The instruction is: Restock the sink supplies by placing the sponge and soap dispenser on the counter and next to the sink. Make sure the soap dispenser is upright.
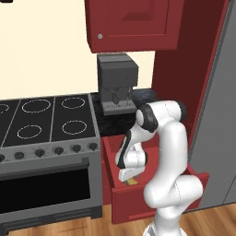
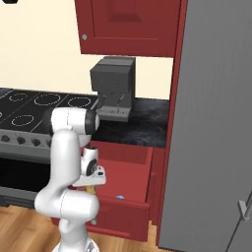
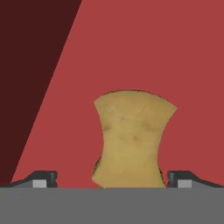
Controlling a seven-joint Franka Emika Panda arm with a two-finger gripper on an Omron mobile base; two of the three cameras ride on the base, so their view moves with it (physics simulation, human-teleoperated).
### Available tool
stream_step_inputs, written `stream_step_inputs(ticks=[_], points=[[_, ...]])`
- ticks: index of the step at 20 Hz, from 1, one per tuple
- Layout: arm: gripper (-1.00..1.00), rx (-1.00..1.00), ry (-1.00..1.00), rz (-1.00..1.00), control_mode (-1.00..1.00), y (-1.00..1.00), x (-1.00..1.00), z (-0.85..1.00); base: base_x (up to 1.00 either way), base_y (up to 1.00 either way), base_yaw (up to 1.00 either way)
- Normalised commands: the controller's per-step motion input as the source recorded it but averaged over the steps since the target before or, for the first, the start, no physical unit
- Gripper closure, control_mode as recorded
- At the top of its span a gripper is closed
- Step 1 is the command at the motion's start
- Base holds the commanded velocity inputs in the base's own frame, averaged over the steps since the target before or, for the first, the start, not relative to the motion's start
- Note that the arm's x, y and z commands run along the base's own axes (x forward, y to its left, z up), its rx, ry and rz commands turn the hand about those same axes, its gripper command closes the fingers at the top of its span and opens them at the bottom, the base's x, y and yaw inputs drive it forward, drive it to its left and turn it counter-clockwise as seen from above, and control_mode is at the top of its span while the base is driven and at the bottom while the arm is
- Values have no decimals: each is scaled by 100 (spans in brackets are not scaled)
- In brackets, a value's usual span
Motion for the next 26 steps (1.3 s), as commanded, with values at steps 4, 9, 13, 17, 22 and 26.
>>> stream_step_inputs(ticks=[4, 9, 13, 17, 22, 26], points=[[-100, 0, 0, 0, -100, 8, 15, -28, 0, 0, 0], [-100, 0, 0, 0, -100, -2, 9, -10, 0, 0, 0], [-100, 0, 0, 0, -100, -1, 21, -6, 0, 0, 0], [-100, 0, 0, 0, -100, 0, 25, -14, 0, 0, 0], [-100, 0, 3, 0, -100, 0, 9, -36, 0, 0, 0], [100, -3, 3, 0, -100, 4, -8, -47, 0, 0, 0]])
